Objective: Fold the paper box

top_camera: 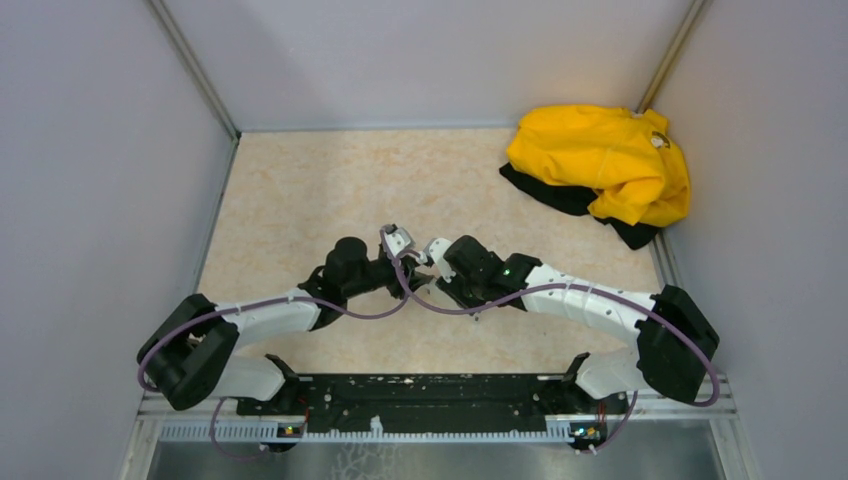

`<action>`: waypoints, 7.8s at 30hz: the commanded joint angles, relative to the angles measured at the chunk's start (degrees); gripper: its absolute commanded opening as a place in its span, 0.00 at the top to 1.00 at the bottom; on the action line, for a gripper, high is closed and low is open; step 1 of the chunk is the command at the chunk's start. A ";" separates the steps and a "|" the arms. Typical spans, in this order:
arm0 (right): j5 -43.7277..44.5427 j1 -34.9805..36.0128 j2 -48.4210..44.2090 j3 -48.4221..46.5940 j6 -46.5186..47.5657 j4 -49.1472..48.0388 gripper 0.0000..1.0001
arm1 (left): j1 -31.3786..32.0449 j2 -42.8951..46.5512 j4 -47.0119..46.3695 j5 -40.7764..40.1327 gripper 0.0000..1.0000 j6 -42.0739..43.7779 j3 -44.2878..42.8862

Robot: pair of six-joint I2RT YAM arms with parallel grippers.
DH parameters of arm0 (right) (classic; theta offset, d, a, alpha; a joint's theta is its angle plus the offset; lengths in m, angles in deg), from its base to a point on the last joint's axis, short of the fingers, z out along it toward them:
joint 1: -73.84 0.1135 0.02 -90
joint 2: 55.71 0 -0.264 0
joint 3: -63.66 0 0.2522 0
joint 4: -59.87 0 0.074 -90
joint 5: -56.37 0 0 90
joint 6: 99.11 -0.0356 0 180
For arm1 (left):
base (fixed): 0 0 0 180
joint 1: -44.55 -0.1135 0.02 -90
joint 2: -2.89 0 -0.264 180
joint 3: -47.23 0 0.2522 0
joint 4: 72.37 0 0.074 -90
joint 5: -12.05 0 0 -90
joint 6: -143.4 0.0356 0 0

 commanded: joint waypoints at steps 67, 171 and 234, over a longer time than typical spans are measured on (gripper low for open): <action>0.77 -0.17 -1.85 -0.24 -0.78 -0.18 0.79 | 4.19 -1.99 6.47 -1.52 0.71 2.37 -4.83; 0.60 -0.16 -1.42 0.78 -3.10 -2.47 0.84 | 10.65 -9.33 10.01 -7.78 0.74 -1.99 -9.95; 0.45 0.85 -0.50 1.26 -3.00 -3.48 0.84 | 11.16 -13.11 10.64 -6.84 0.72 2.46 -11.76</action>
